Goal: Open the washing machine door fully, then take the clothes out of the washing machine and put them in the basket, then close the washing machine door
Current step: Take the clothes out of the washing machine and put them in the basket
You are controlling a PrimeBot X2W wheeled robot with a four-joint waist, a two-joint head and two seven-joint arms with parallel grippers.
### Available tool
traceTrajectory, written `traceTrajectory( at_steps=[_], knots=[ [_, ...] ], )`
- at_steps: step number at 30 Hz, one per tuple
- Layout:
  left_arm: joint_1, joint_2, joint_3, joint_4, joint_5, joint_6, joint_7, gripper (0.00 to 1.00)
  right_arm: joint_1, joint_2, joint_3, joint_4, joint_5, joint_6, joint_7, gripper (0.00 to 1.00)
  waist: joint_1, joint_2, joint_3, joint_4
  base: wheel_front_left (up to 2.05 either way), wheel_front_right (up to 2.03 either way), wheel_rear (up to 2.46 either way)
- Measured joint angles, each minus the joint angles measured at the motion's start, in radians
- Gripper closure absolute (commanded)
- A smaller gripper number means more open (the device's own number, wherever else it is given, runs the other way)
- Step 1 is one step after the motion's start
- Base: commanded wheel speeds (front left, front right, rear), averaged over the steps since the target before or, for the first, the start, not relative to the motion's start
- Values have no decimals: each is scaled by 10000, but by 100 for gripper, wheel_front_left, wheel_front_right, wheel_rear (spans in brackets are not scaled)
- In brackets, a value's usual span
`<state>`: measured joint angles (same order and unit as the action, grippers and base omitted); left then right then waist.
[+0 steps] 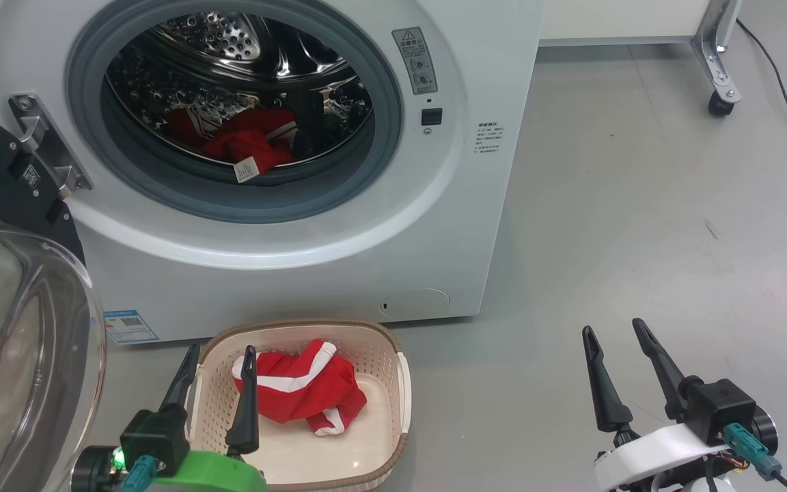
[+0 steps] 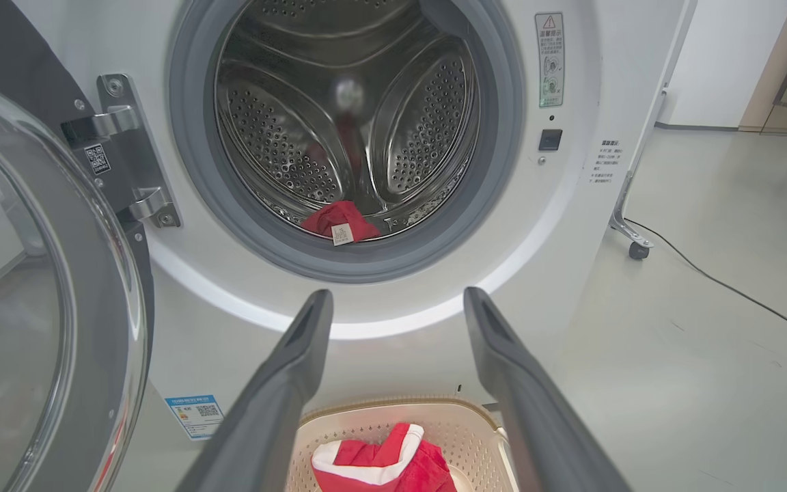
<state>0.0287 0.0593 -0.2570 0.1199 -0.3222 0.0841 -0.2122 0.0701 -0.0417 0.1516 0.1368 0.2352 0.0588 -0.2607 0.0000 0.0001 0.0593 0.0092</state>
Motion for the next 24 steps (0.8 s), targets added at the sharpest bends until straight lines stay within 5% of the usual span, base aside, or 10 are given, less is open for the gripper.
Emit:
traceTrajectory(
  at_steps=[24],
  knots=[
    [-1466,-15,-117,148,-75,31,1030,0,-358,-4,274,-639,-71,13,0,0,0,0,1356,-205,0,0,0]
  ],
)
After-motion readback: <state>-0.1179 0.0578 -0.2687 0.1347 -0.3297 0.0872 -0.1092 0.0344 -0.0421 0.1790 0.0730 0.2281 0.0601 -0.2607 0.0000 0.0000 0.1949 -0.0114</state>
